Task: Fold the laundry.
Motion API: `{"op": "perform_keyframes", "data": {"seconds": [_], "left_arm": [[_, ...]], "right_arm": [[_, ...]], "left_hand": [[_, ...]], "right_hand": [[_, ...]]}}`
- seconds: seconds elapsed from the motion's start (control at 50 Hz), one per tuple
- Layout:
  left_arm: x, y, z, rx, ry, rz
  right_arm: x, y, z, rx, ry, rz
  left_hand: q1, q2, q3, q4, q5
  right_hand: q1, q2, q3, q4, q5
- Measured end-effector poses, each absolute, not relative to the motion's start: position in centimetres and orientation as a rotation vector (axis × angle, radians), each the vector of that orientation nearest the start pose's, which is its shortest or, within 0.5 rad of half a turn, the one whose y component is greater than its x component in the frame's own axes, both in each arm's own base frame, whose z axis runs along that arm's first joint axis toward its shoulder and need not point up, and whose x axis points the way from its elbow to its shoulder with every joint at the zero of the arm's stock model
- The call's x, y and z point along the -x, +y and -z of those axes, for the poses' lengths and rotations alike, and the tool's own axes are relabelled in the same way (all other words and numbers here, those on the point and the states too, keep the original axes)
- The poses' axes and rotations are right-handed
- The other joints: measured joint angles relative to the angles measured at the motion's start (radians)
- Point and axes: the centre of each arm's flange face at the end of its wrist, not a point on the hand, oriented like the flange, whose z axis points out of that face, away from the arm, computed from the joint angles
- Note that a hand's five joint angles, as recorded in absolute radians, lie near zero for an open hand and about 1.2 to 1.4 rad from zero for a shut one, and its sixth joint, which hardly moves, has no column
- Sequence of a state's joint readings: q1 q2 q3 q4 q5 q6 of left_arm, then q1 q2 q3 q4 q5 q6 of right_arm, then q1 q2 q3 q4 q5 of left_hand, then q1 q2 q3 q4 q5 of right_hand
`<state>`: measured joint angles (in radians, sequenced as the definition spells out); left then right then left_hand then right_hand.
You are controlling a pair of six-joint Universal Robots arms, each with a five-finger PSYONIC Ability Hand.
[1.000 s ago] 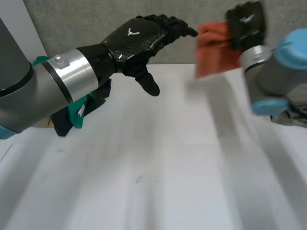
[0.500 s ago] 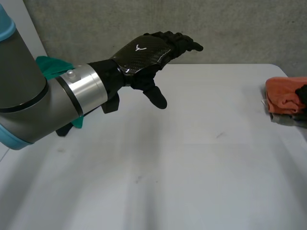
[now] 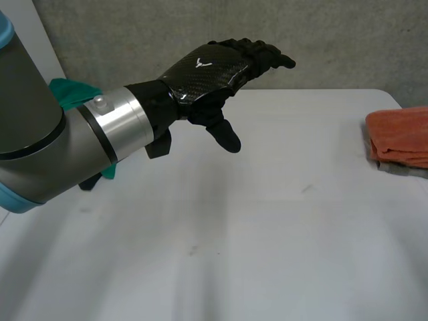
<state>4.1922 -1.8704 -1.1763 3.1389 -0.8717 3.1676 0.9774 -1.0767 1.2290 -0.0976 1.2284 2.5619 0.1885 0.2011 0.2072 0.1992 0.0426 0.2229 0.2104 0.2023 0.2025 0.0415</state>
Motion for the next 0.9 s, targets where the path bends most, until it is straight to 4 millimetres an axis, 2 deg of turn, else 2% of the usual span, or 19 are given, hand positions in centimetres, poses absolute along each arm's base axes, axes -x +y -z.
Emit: {"op": "perform_keyframes", "data": {"seconds": [0.08, 0.1, 0.16, 0.26, 0.28, 0.32, 0.34, 0.36, 0.4, 0.44, 0.46, 0.48, 0.52, 0.6, 0.64, 0.72, 0.86, 0.88, 0.9], "left_arm": [[34.7, -21.8, -33.3, 1.053, -1.349, -1.583], [34.7, -21.7, -33.5, 1.053, -1.341, -1.591], [34.8, -21.9, -35.1, 1.025, -1.304, -1.653], [33.9, -23.1, -39.7, 0.85, -1.246, -1.851], [33.8, -23.2, -40.1, 0.832, -1.243, -1.869], [32.4, -24.2, -42.4, 0.711, -1.226, -1.989], [32.4, -24.2, -42.4, 0.711, -1.226, -1.989], [31.9, -24.6, -42.9, 0.678, -1.227, -2.022], [28.9, -27.3, -44.2, 0.553, -1.273, -2.185], [26.6, -29.5, -44.0, 0.509, -1.349, -2.291], [26.3, -29.8, -43.9, 0.506, -1.362, -2.305], [24.8, -31.5, -43.0, 0.508, -1.445, -2.367], [23.2, -33.9, -41.0, 0.548, -1.581, -2.427], [21.2, -37.6, -36.3, 0.681, -1.815, -2.452], [19.8, -40.1, -32.6, 0.791, -1.965, -2.434], [17.3, -44.1, -26.3, 0.944, -2.143, -2.397], [14.5, -50.6, -17.6, 1.023, -2.147, -2.495], [14.4, -51.1, -16.8, 1.027, -2.133, -2.509], [14.3, -51.8, -15.7, 1.031, -2.114, -2.524]], "right_arm": [[12.5, -42.5, -27.7, -0.191, -1.8, -1.584], [13.6, -42.4, -29.4, -0.152, -1.726, -1.542], [13.2, -43.1, -32.4, -0.133, -1.582, -1.575], [6.2, -44.0, -37.1, -0.222, -1.368, -1.895], [5.5, -43.9, -37.4, -0.233, -1.355, -1.924], [0.5, -43.1, -38.7, -0.332, -1.293, -2.115], [0.5, -43.1, -38.7, -0.332, -1.293, -2.115], [-0.8, -42.7, -38.9, -0.364, -1.284, -2.162], [-7.1, -40.7, -38.4, -0.543, -1.274, -2.36], [-11.4, -38.8, -37.0, -0.685, -1.306, -2.466], [-11.8, -38.6, -36.8, -0.699, -1.311, -2.474], [-14.7, -37.0, -35.4, -0.807, -1.356, -2.53], [-18.0, -34.8, -33.2, -0.943, -1.441, -2.576], [-21.9, -31.3, -29.6, -1.121, -1.626, -2.572], [-23.4, -29.4, -27.3, -1.205, -1.764, -2.525], [-24.5, -27.4, -23.9, -1.277, -1.977, -2.398], [-24.0, -26.4, -19.6, -1.278, -2.172, -2.181], [-23.9, -26.4, -19.2, -1.277, -2.179, -2.162], [-23.8, -26.3, -18.8, -1.278, -2.184, -2.139]], "left_hand": [[0.0, 0.0, 0.0, 0.0, 0.0], [0.0, 0.0, 0.0, 0.0, 0.0], [0.0, 0.0, 0.0, 0.0, 0.0], [0.0, 0.0, 0.0, 0.0, 0.0], [0.0, 0.0, 0.0, 0.0, 0.0], [0.0, 0.0, 0.0, 0.0, 0.0], [0.0, 0.0, 0.0, 0.0, 0.0], [0.0, 0.0, 0.0, 0.0, 0.0], [0.0, 0.0, 0.0, 0.0, 0.0], [0.0, 0.0, 0.0, 0.0, 0.0], [0.0, 0.0, 0.0, 0.0, 0.0], [0.0, 0.0, 0.0, 0.0, 0.0], [0.0, 0.0, 0.0, 0.0, 0.0], [0.0, 0.0, 0.0, 0.0, 0.0], [0.0, 0.0, 0.0, 0.0, 0.0], [0.0, 0.0, 0.0, 0.0, 0.0], [0.054, 0.04, 0.036, 0.041, 0.033], [0.086, 0.069, 0.056, 0.063, 0.052], [0.355, 0.309, 0.278, 0.295, 0.275]], "right_hand": [[0.0, 0.0, 0.0, 0.0, 0.0], [0.0, 0.0, 0.0, 0.0, 0.0], [0.0, 0.0, 0.0, 0.0, 0.0], [0.0, 0.0, 0.0, 0.0, -0.001], [0.0, 0.0, 0.0, 0.0, 0.0], [0.0, 0.0, 0.0, 0.0, 0.0], [0.0, 0.0, 0.0, 0.0, 0.0], [0.0, 0.0, 0.0, 0.0, 0.0], [0.0, 0.0, 0.0, 0.0, -0.001], [0.0, 0.0, 0.0, 0.0, 0.0], [0.0, 0.0, 0.0, 0.0, 0.0], [0.0, 0.0, 0.0, 0.0, 0.0], [0.0, 0.0, 0.0, 0.0, 0.0], [0.0, 0.0, 0.0, 0.0, 0.0], [0.0, 0.0, 0.0, 0.0, 0.0], [0.0, 0.0, 0.0, 0.0, 0.0], [0.0, 0.0, 0.0, 0.0, 0.0], [0.0, 0.0, 0.0, 0.0, 0.0], [0.0, 0.0, 0.0, 0.0, -0.001]]}}
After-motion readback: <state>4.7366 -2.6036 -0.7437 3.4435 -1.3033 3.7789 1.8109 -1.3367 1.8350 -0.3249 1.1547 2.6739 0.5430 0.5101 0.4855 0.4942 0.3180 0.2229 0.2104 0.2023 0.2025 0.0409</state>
